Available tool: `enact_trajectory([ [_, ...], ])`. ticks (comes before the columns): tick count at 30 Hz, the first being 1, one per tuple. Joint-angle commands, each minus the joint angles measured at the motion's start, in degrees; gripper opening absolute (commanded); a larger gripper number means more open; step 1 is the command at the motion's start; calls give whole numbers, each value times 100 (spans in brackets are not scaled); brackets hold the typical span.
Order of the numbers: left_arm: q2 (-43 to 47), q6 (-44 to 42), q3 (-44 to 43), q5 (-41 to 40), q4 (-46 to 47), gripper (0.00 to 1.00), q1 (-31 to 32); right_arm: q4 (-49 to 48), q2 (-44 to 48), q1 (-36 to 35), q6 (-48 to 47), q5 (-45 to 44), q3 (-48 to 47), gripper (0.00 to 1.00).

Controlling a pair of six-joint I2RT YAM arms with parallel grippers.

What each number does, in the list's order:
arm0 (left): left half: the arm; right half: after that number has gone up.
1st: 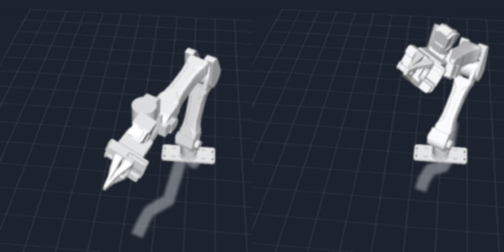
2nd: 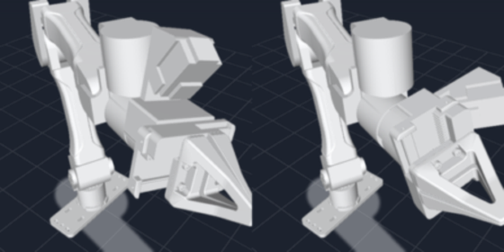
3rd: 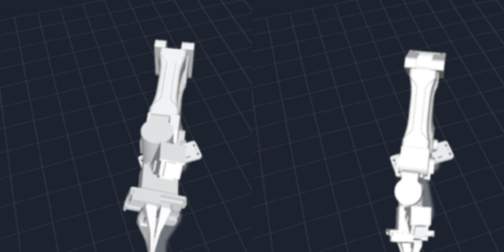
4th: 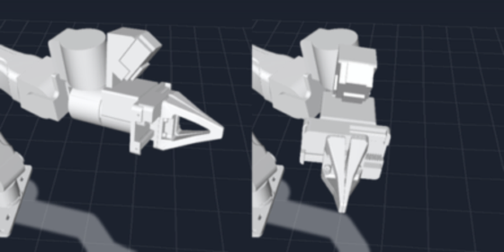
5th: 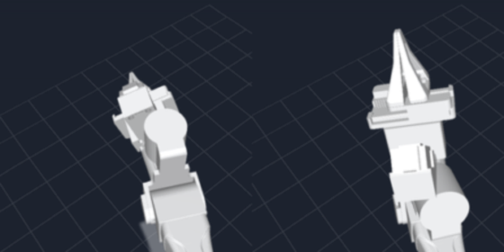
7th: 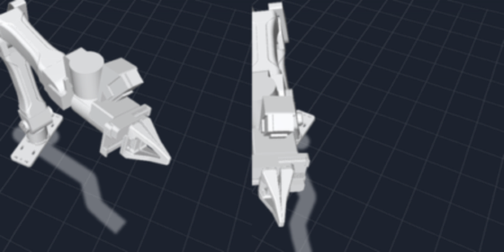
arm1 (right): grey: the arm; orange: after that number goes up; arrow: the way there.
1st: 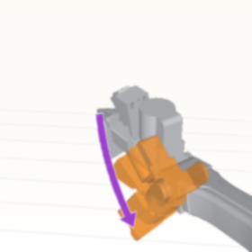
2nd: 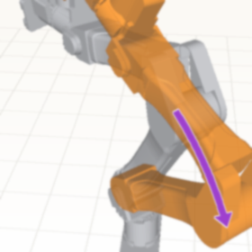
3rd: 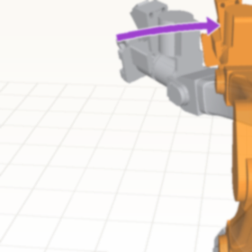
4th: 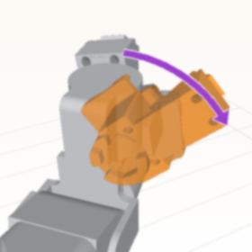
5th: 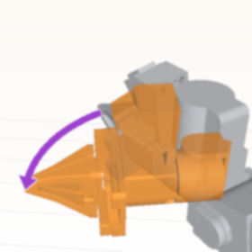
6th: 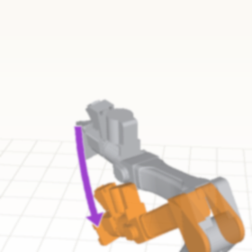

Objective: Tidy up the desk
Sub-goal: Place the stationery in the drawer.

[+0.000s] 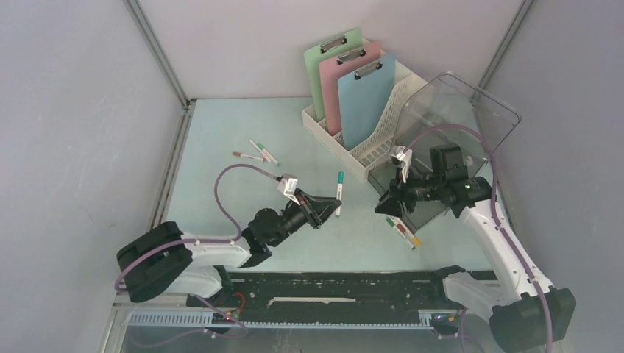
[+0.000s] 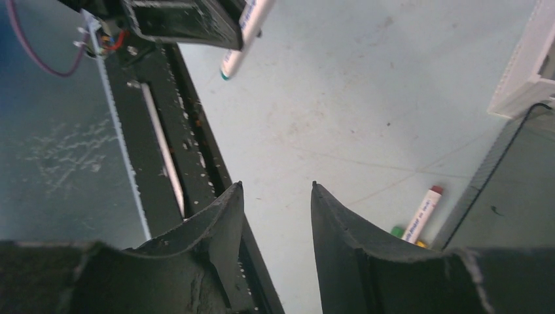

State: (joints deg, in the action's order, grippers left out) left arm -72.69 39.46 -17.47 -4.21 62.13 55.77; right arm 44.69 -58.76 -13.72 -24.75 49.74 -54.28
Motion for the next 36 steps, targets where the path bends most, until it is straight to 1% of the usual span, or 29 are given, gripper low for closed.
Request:
enact_trajectory([
  [1, -347, -125, -314, -521, 785, 0, 267, 36, 174, 227, 234, 892, -232, 51],
  [10, -1006, -158, -873, -656, 996, 0, 681, -358, 149, 286, 1037, 1153, -232, 56],
  [14, -1233, -158, -1058, -690, 1059, 0, 820, -444, 146, 272, 1210, 1276, -215, 59],
  [19, -1439, -173, -1271, -692, 1084, 0, 986, -545, 159, 255, 1310, 1112, -181, 59],
  [27, -1567, -239, -1424, -679, 1085, 0, 1127, -769, 195, 288, 1541, 610, -137, 59],
  [36, -1770, -223, -1610, -507, 1082, 0, 1182, -1002, 315, 309, 1761, 725, -36, 59],
])
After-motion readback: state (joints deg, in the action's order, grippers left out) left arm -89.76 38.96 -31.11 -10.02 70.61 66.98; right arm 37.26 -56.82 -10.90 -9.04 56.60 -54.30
